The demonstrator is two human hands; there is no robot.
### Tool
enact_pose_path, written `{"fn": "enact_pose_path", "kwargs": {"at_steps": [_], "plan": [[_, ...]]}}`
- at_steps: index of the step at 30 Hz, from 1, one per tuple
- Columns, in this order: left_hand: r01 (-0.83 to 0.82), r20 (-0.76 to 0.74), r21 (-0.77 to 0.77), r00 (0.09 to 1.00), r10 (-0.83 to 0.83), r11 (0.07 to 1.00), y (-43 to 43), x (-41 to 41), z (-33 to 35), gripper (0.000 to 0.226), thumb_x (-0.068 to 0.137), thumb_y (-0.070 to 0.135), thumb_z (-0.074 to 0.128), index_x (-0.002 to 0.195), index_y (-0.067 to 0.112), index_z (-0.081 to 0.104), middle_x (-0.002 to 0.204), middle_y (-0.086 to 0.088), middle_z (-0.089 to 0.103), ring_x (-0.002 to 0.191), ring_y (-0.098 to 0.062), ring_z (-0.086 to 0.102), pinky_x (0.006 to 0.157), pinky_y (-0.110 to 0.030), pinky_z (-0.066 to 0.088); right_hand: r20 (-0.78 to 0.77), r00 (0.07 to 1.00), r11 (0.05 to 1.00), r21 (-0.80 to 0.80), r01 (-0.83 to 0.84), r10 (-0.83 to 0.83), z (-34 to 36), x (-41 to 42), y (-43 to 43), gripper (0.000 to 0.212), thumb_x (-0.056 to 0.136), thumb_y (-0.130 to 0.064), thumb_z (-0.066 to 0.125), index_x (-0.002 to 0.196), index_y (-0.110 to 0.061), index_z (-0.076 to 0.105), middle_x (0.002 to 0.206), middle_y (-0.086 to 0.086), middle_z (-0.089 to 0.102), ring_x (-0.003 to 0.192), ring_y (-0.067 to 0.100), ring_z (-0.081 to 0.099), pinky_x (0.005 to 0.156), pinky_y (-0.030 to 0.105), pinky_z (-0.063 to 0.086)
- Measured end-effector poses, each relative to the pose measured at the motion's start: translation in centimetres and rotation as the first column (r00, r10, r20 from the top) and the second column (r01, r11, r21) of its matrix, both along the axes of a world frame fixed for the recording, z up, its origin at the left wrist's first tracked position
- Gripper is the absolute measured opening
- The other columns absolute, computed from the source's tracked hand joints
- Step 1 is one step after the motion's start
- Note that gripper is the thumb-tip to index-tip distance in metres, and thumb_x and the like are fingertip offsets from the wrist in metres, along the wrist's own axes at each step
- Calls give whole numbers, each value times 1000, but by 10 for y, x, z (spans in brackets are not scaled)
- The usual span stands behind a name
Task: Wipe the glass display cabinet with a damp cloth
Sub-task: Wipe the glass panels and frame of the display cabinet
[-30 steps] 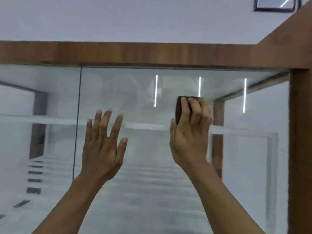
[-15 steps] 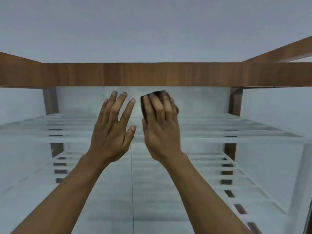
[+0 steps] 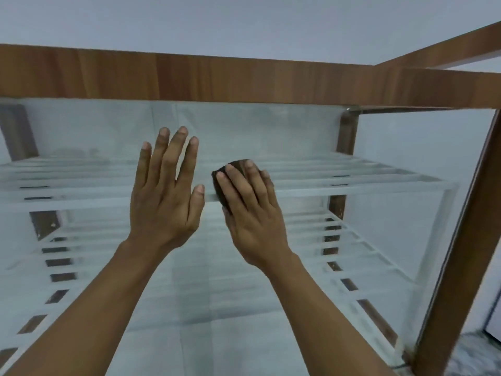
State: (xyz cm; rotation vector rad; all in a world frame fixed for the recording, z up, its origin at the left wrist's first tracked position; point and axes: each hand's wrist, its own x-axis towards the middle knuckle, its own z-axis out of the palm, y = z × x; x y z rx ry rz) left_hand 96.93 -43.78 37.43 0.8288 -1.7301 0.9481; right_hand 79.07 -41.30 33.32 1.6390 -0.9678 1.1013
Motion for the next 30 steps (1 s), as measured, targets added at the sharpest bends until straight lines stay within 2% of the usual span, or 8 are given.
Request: {"fn": "enact_pose_path", "kwargs": {"at_steps": [2, 5, 9, 12, 15, 18, 24, 30], "plan": [[-4, -4, 33, 1000, 4, 999, 4, -3, -20, 66, 99, 29, 36, 158, 4, 19, 165, -16, 15, 156, -32, 6, 128, -48, 1, 323, 944, 996, -43, 82, -64, -14, -51, 4, 51, 102, -15, 47, 150, -4, 35, 156, 10, 27, 148, 38, 24, 124, 54, 17], [-7, 6, 49, 1000, 7, 999, 5, -10, -51, 65, 100, 32, 33, 156, 2, 19, 164, -17, 13, 157, -26, -3, 128, -49, 2, 826, 564, 978, -113, 174, -5, -9, -90, 10, 52, 99, -7, 45, 147, 5, 31, 154, 21, 29, 145, 44, 26, 117, 64, 24], [-25, -48, 19, 999, 26, 1000, 4, -18, -62, 62, 103, 34, 29, 155, 0, 23, 162, -18, 16, 157, -24, -2, 127, -50, 4, 293, 953, 996, -72, -61, 79, -33, -8, -3, 58, 95, -7, 58, 149, -5, 35, 156, 12, 31, 151, 36, 21, 125, 52, 16], [-4, -53, 12, 999, 4, 1000, 4, -14, -63, 62, 103, 34, 24, 155, 1, 22, 162, -17, 16, 157, -22, -2, 128, -48, 3, -137, 989, 998, 49, -46, 52, -83, -10, -2, 70, 89, -7, 64, 152, -14, 34, 159, 3, 29, 155, 27, 16, 125, 49, 16], [16, -48, 23, 999, -15, 1000, 6, -14, -76, 64, 102, 34, 22, 156, 1, 20, 163, -17, 17, 157, -24, 1, 128, -48, 4, 298, 954, 999, -14, 45, -38, -92, -62, 6, 56, 98, -13, 53, 150, -7, 34, 157, 8, 28, 153, 34, 18, 121, 61, 22], [7, -30, 39, 1000, -5, 999, 5, -16, -88, 64, 102, 36, 20, 156, 1, 19, 163, -17, 16, 157, -24, -1, 128, -48, 3, 738, 674, 983, -141, 118, 25, -54, -81, 5, 50, 101, -12, 43, 147, 2, 32, 153, 12, 27, 146, 44, 23, 117, 66, 22], [57, -36, 17, 998, -56, 998, 5, -13, -93, 62, 103, 35, 21, 155, 2, 23, 163, -18, 20, 156, -32, 9, 128, -46, 3, -80, 997, 1000, 14, 0, 1, -97, -11, 1, 62, 97, -15, 59, 152, -14, 32, 157, 6, 29, 150, 33, 23, 125, 51, 18], [37, -78, -6, 996, -37, 999, 5, -15, -171, 63, 101, 31, 29, 157, 2, 22, 164, -21, 19, 154, -36, 11, 128, -45, 1, 703, 710, 972, -188, 142, 33, -124, -98, 5, 55, 94, -8, 48, 147, 0, 36, 151, 22, 37, 144, 39, 26, 117, 61, 25]]}}
